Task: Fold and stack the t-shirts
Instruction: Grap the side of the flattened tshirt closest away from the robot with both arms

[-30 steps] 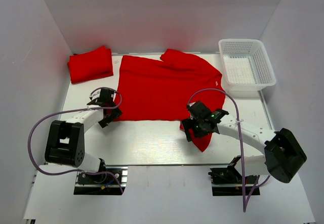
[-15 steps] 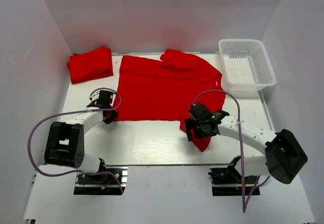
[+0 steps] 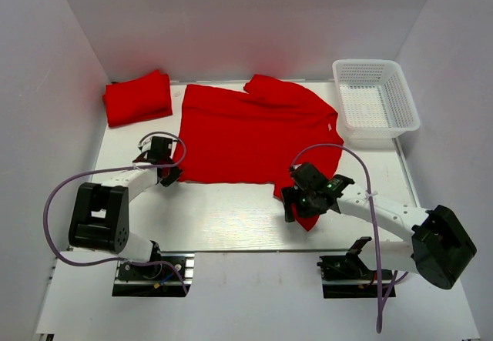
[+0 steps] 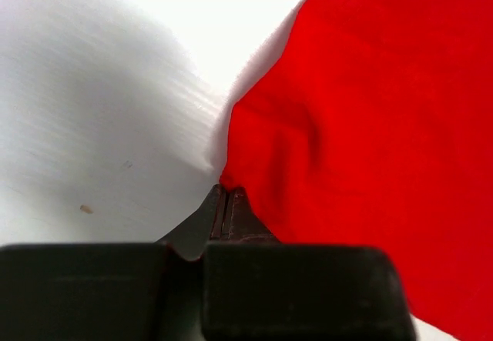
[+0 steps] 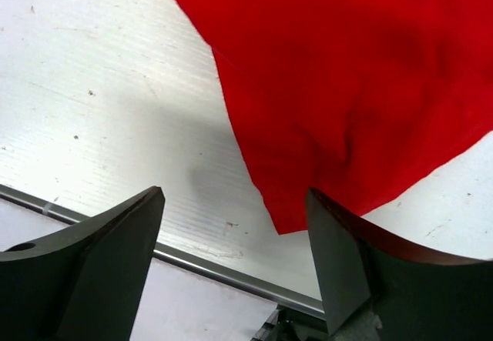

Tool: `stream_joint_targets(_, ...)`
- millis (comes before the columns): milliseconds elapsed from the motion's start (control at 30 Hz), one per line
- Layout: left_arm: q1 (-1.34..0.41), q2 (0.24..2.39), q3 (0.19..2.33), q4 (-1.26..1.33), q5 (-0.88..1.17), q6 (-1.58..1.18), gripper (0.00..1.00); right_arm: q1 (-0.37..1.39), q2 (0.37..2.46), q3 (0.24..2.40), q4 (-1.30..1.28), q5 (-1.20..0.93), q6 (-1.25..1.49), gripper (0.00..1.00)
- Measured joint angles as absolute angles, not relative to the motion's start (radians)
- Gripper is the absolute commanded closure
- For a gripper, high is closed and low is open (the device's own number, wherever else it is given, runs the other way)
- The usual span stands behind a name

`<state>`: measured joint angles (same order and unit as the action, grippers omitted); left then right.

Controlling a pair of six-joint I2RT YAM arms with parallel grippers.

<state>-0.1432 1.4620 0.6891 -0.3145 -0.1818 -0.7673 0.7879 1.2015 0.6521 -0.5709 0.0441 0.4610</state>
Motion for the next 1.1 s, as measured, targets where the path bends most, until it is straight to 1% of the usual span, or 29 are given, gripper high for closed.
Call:
stream_joint_targets(200, -0.143, 1.439, 0.686, -0.370, -0.202, -0.763, 1.00, 0.799, 1.237, 0.652, -0.579, 0.083, 0.478, 0.29)
stream_joint_targets(267, -0.143, 1.432, 0.686, -0.389, -0.209, -0.762, 1.00, 0.799, 1.254, 0.650, -0.586, 0.108, 0.497, 0.36)
stream_joint_targets(333, -0.143, 1.427, 0.686, -0.405, -0.216, -0.760, 1.00, 0.799, 1.266, 0.643, -0.591, 0.132, 0.519, 0.48)
stream_joint_targets(367, -0.143, 1.425, 0.686, -0.411, -0.221, -0.760, 1.00, 0.799, 1.272, 0.638, -0.596, 0.138, 0.527, 0.51)
stream_joint_targets(467, -0.143, 1.423, 0.686, -0.423, -0.228, -0.758, 1.00, 0.798, 1.280, 0.624, -0.596, 0.151, 0.551, 0.68)
stream_joint_targets(533, -0.143, 1.423, 0.687, -0.430, -0.229, -0.756, 1.00, 0.798, 1.280, 0.621, -0.596, 0.152, 0.551, 0.77)
stream_joint_targets(567, -0.143, 1.423, 0.688, -0.434, -0.229, -0.754, 1.00, 0.798, 1.279, 0.620, -0.596, 0.153, 0.553, 0.87)
stream_joint_targets(633, -0.143, 1.423, 0.693, -0.445, -0.229, -0.749, 1.00, 0.798, 1.274, 0.617, -0.593, 0.150, 0.549, 1.00)
stream_joint_targets(733, -0.143, 1.423, 0.705, -0.459, -0.229, -0.740, 1.00, 0.799, 1.263, 0.612, -0.588, 0.122, 0.538, 1.00)
stream_joint_targets(867, -0.143, 1.423, 0.727, -0.472, -0.230, -0.728, 1.00, 0.801, 1.239, 0.617, -0.606, -0.008, 0.471, 1.00)
stream_joint_targets(1100, -0.143, 1.423, 0.750, -0.495, -0.238, -0.719, 1.00, 0.801, 1.171, 0.713, -0.739, -0.218, 0.363, 1.00)
